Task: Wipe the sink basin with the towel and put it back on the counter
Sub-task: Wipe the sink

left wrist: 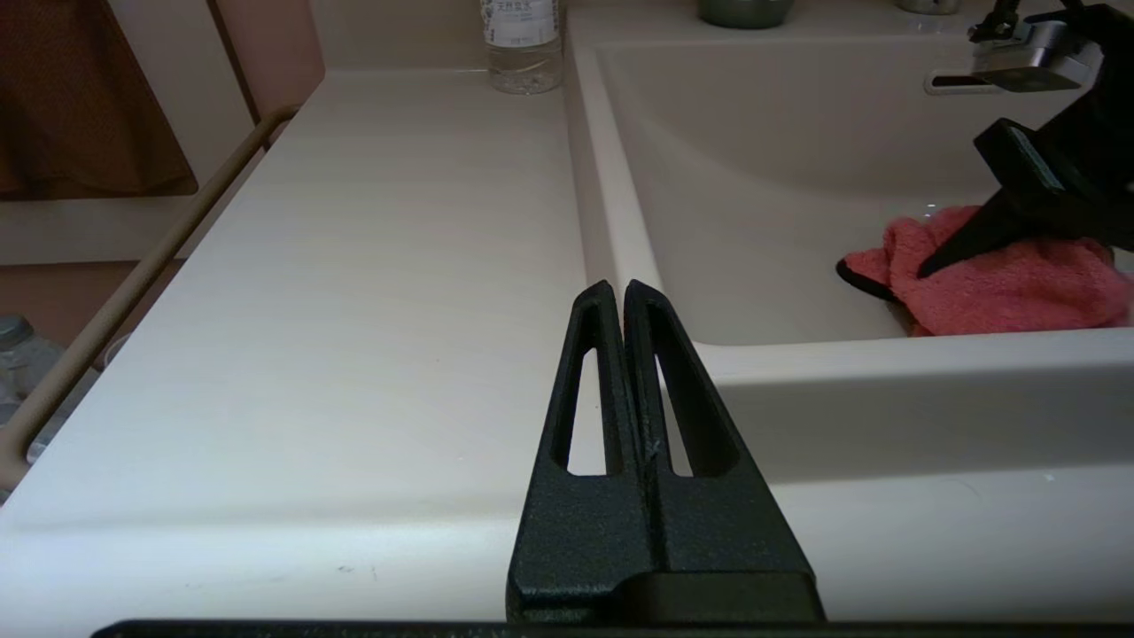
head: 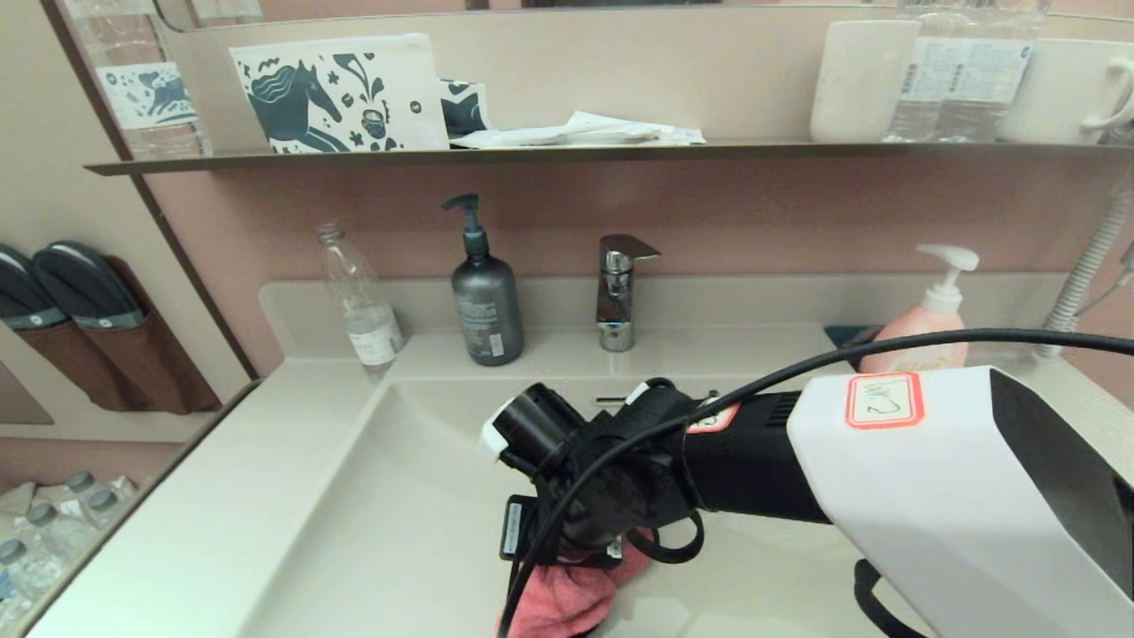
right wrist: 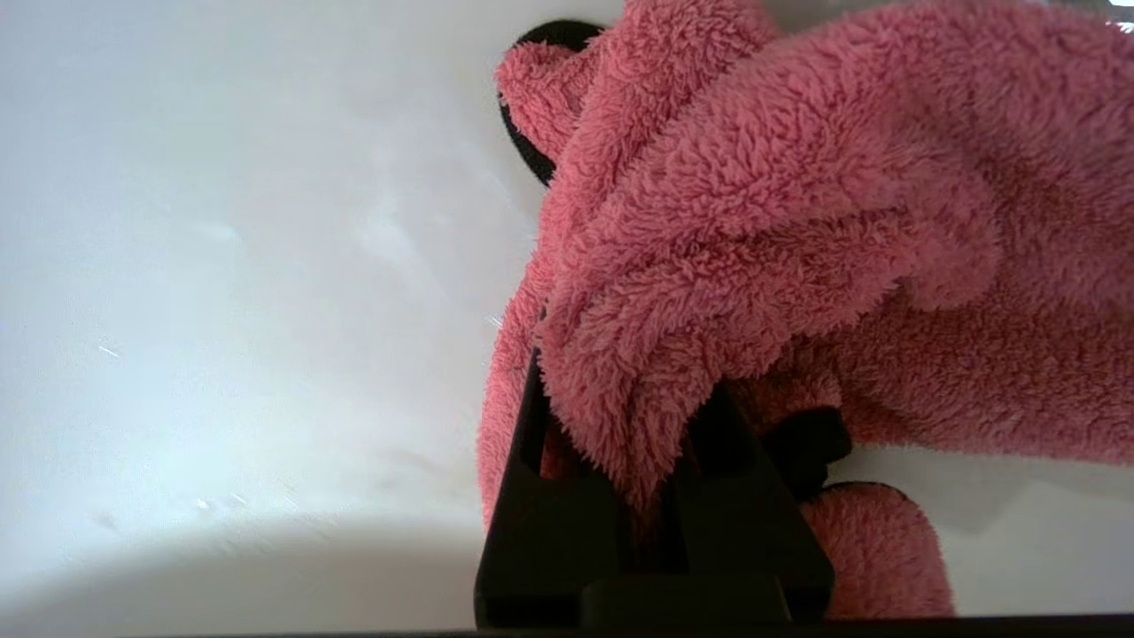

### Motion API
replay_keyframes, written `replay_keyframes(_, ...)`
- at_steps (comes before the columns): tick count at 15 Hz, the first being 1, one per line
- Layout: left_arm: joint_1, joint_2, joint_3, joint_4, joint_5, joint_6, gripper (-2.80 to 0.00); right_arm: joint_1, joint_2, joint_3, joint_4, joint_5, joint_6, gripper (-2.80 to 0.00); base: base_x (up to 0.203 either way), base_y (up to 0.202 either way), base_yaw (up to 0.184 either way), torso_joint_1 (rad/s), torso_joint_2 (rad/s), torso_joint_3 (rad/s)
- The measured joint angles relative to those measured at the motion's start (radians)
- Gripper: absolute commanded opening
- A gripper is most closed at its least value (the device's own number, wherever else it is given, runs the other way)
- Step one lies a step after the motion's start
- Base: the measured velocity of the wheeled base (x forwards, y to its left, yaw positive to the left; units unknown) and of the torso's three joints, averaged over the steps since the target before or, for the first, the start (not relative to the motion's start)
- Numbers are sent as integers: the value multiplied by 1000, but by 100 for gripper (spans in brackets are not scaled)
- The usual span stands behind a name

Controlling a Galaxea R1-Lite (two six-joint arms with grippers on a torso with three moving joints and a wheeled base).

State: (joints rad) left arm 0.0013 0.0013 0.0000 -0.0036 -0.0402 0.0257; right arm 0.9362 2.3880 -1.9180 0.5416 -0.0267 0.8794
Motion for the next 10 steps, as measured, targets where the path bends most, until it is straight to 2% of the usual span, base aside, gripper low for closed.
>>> replay_keyframes(6, 0, 0, 0, -1, 0, 0, -280, -1, 59, -52, -132, -47, -67, -280, 0, 0, 0, 0, 0, 0)
replay_keyframes(10, 0, 0, 0, -1, -1, 1, -280, -12, 110, -53, -215, -206, -151, -280, 0, 0, 0, 0, 0, 0)
